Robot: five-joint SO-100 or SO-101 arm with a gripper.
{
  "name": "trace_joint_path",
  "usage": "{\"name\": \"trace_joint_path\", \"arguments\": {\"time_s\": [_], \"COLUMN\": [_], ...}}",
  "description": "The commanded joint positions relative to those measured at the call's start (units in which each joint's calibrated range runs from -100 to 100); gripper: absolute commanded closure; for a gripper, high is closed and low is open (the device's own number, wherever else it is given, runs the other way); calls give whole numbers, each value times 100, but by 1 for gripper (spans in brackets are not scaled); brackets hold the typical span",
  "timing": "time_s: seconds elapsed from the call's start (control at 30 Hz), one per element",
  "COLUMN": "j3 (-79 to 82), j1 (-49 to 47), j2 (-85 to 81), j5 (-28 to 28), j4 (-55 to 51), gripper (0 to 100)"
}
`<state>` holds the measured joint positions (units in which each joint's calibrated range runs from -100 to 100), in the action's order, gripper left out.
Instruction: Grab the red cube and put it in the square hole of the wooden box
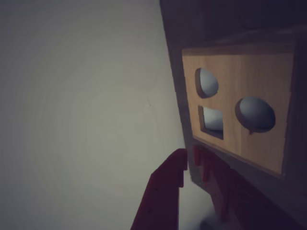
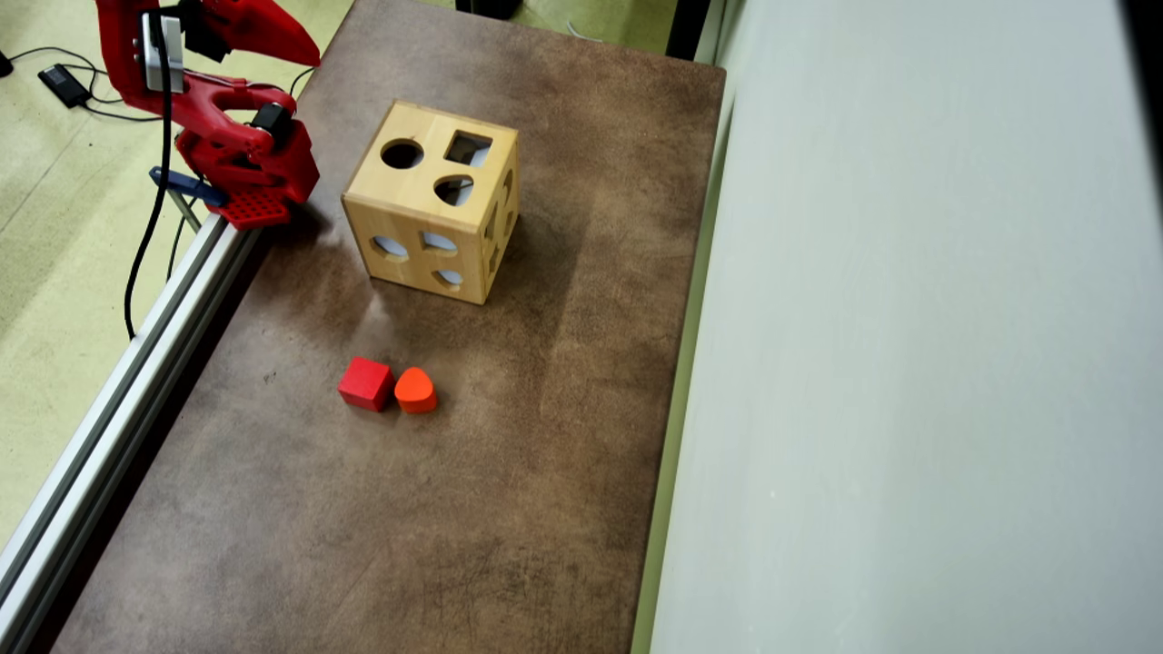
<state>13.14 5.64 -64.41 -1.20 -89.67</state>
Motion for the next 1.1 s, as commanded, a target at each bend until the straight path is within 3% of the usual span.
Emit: {"name": "trace_joint_path", "arguments": {"time_s": [0.0, 0.4, 1.07], "j3": [-240, -240, -240], "j1": [639, 2096, 2415], "j2": [602, 2555, 2904], "j5": [-357, -1245, -1284], "j4": [109, 109, 85], "gripper": [97, 97, 97]}}
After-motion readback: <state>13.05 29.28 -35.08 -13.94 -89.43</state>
